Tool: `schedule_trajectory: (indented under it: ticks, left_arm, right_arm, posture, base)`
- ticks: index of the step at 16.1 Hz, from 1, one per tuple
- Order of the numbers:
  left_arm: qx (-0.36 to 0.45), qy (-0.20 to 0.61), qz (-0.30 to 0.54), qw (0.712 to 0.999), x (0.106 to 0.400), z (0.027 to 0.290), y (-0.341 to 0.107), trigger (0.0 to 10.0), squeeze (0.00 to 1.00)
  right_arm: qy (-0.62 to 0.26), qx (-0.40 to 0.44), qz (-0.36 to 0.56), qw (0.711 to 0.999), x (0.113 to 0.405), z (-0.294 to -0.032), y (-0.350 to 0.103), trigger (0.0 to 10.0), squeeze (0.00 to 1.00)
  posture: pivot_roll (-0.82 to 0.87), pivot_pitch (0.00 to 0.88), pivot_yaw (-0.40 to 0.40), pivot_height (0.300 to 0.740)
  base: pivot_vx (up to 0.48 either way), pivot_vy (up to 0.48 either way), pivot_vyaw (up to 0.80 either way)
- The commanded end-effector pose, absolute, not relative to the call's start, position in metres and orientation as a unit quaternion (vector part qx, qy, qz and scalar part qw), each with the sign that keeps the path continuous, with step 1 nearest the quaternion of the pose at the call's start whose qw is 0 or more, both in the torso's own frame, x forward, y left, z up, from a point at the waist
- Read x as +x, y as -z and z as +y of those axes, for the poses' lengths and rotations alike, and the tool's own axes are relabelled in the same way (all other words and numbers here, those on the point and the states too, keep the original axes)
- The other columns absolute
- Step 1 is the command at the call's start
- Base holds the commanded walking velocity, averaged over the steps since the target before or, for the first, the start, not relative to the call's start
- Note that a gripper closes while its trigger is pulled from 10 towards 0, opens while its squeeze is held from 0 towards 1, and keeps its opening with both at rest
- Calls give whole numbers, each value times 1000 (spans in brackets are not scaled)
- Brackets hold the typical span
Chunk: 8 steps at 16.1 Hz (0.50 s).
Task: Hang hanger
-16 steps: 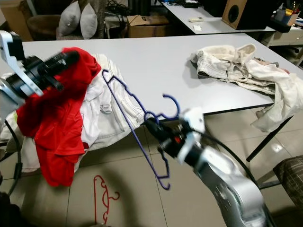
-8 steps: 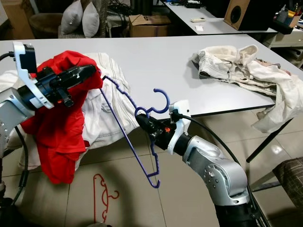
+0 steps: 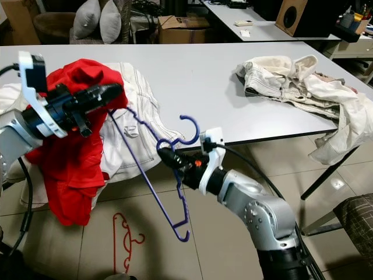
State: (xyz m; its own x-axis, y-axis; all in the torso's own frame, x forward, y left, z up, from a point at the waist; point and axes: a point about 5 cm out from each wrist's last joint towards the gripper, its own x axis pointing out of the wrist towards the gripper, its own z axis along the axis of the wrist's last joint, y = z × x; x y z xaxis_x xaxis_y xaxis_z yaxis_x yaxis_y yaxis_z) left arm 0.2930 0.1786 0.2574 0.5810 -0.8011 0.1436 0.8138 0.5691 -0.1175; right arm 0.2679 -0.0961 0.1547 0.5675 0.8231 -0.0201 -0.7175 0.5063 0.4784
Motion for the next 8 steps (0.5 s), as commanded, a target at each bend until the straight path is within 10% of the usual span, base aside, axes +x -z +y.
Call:
schedule_trajectory:
  ticks: [1,8]
  left_arm:
    - [-83,468,-36,879,289,176,-260,0,0]
    - [-82,491,-2,867,278,172,-251,0,0]
  right_arm:
    - [-450,232,109,855,271,-100,-162,10000,0]
    - [-452,260,118,845,279,-102,-159,10000,0]
  posture:
    - [35,32,-44,740]
    - [51,31,-54,740]
  base:
    - [0,0,0]
    - [0,0,0]
